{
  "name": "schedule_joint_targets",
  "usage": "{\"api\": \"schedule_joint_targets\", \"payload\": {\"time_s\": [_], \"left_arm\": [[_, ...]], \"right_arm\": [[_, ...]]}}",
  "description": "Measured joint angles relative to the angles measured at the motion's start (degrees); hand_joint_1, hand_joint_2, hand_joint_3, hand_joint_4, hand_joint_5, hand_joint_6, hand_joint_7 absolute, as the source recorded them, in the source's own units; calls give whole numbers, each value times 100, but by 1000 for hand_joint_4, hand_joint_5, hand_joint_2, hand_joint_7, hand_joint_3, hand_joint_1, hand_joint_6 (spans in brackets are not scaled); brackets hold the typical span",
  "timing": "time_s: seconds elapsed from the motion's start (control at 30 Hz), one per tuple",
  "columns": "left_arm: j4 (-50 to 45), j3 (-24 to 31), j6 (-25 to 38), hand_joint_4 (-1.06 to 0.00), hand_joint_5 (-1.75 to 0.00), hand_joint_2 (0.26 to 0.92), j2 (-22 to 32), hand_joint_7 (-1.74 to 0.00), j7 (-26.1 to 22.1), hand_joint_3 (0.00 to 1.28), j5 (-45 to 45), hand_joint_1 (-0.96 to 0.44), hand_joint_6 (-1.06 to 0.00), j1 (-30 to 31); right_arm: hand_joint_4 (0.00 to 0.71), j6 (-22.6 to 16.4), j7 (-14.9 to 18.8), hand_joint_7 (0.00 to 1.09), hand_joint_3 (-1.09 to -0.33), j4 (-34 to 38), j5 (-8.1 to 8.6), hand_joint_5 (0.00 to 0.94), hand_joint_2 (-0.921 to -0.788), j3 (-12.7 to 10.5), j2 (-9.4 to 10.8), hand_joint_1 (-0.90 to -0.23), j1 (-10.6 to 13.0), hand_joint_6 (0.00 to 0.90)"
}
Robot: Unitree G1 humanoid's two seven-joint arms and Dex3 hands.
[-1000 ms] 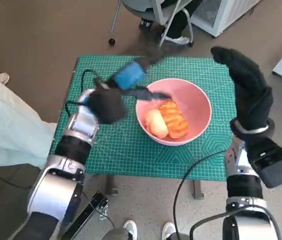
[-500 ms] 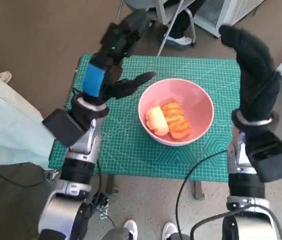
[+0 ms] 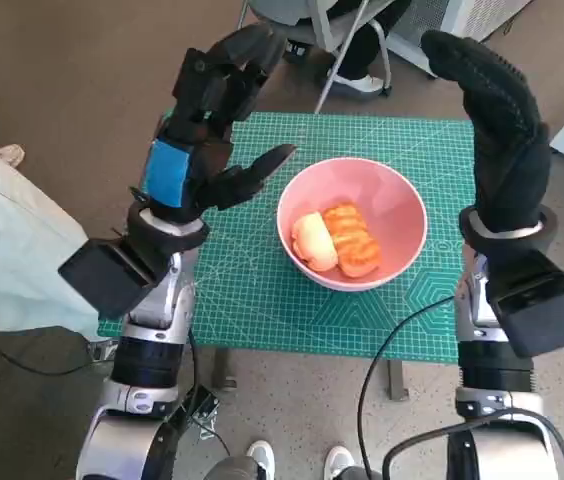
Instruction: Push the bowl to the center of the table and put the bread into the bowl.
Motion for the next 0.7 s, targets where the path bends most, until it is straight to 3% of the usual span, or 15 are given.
{"api": "schedule_joint_targets", "payload": {"time_s": [0.33,0.7], "left_arm": [[-55,-25,2,-342,-3,921,-169,-838,76,277,48,-335,-14,106],[-212,-28,4,-344,-5,921,-220,-841,138,275,54,-354,-14,145]], "right_arm": [[317,209,53,742,-727,-118,140,0,-921,96,4,-585,-2,14],[305,287,52,738,-727,-236,147,0,-921,130,3,-573,4,14]]}}
